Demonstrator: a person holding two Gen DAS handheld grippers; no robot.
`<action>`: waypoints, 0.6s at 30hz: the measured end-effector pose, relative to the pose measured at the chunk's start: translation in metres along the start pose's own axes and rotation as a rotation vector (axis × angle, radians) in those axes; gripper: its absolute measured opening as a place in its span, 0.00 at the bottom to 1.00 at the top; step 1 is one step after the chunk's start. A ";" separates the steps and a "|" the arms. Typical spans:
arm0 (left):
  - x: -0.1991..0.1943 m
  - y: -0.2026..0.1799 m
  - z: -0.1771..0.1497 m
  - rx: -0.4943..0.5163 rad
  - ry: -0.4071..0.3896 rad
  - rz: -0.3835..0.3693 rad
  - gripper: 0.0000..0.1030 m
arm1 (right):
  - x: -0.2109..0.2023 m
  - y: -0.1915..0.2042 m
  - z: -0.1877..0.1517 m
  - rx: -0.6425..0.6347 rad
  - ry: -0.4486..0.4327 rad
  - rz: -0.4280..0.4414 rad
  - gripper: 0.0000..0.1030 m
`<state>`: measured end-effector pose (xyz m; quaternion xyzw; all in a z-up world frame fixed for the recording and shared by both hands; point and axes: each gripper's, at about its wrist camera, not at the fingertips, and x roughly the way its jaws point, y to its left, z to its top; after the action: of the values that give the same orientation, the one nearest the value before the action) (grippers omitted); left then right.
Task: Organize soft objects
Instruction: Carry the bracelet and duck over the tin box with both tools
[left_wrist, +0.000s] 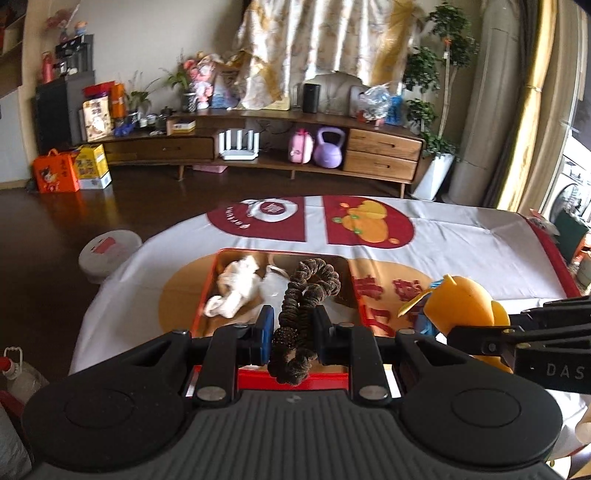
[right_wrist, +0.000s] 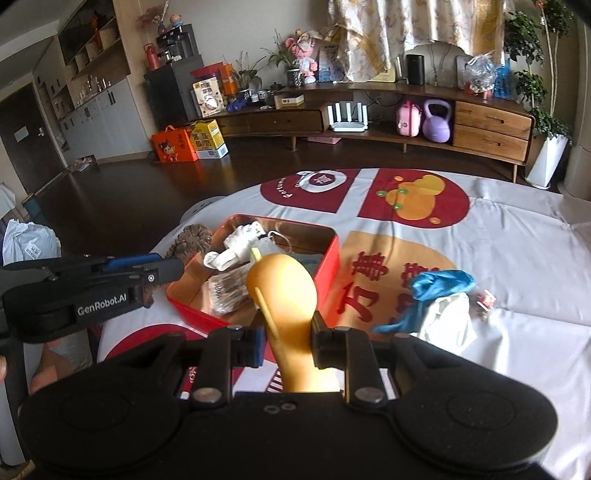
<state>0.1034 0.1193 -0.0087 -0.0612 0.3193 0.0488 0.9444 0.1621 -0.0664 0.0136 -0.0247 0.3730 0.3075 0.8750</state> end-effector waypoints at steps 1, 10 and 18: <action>0.002 0.004 0.000 -0.007 0.002 0.004 0.21 | 0.003 0.002 0.002 0.000 0.004 0.001 0.22; 0.033 0.041 -0.003 -0.052 0.045 0.054 0.21 | 0.042 0.015 0.013 -0.027 0.039 -0.004 0.22; 0.063 0.057 -0.004 -0.062 0.079 0.064 0.21 | 0.080 0.026 0.015 -0.074 0.085 0.005 0.22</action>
<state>0.1433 0.1787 -0.0557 -0.0819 0.3567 0.0862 0.9266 0.1997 0.0001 -0.0239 -0.0690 0.3984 0.3221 0.8560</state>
